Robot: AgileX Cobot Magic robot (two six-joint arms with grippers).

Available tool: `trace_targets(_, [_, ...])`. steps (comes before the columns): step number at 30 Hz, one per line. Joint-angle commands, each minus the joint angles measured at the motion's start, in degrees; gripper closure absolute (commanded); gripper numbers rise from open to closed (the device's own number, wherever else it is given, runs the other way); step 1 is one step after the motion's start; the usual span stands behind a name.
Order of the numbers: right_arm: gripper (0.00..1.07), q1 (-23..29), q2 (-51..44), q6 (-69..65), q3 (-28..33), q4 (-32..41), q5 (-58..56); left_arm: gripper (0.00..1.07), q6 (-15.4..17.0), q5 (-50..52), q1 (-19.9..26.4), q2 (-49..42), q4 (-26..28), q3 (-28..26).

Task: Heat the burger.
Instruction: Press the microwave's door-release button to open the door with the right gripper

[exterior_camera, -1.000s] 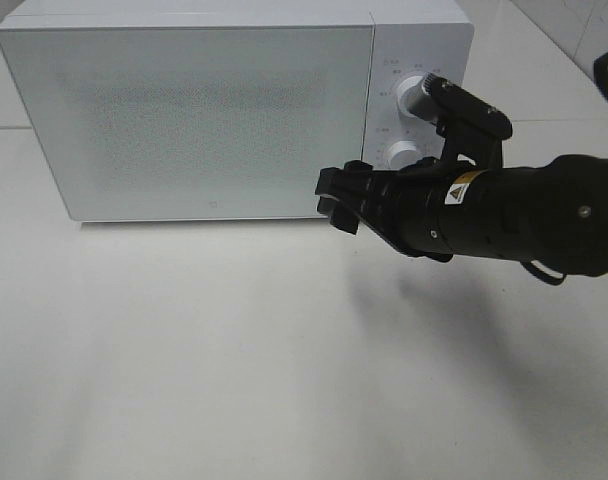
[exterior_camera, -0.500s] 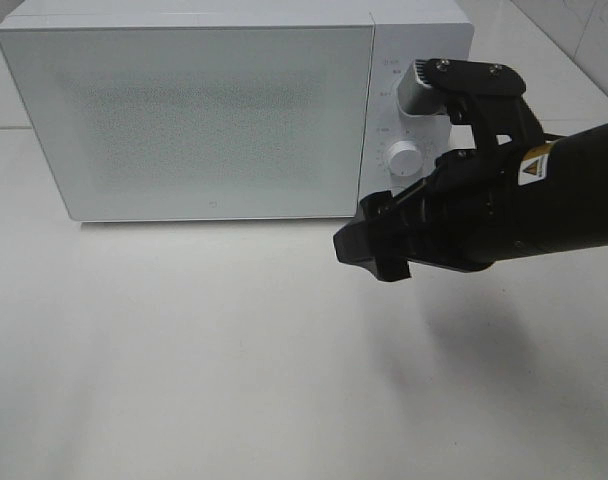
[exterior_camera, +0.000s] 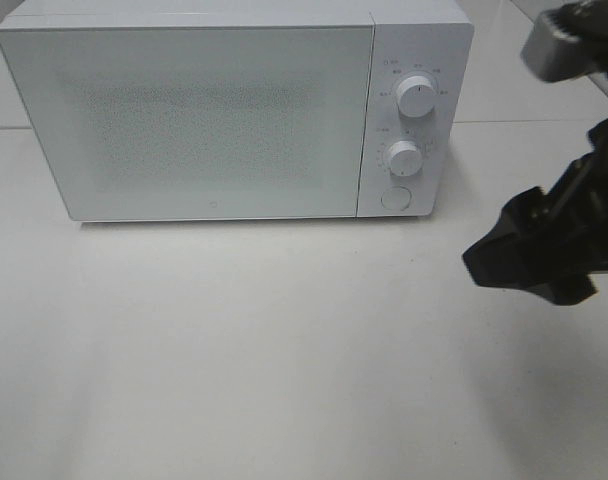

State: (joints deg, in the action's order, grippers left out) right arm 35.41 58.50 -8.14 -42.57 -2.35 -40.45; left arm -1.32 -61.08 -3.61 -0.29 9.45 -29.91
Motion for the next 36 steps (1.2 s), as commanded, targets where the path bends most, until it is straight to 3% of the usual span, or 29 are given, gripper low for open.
trace_targets(1, [0.31, -0.06, -5.73, -0.46, -1.2, -2.86, -6.82, 0.07, 0.4, 0.52, 0.17, -1.03, 0.52, 0.06])
trace_targets(10, [0.31, -2.01, -15.76, 0.97, -1.2, -2.81, -15.58, 0.07, 0.4, 0.52, 0.17, -1.03, 0.52, 0.06])
trace_targets(15, [0.31, -13.81, -23.49, 2.64, -0.92, -2.81, -18.16, 0.07, 0.4, 0.52, 0.17, -1.03, 0.52, 0.06])
trace_targets(24, [0.31, -26.7, -37.76, 5.27, 6.53, -2.18, -17.7, 0.07, 0.4, 0.52, 0.17, -1.03, 0.52, 0.06])
trace_targets(30, [0.31, -28.65, -45.95, 5.27, 12.09, -1.2, -15.01, 0.07, 0.4, 0.52, 0.17, -1.03, 0.52, 0.06])
trace_targets(36, [0.31, -28.71, -51.57, 5.67, 13.87, -1.26, -16.62, 0.07, 0.4, 0.52, 0.17, -1.03, 0.46, 0.06])
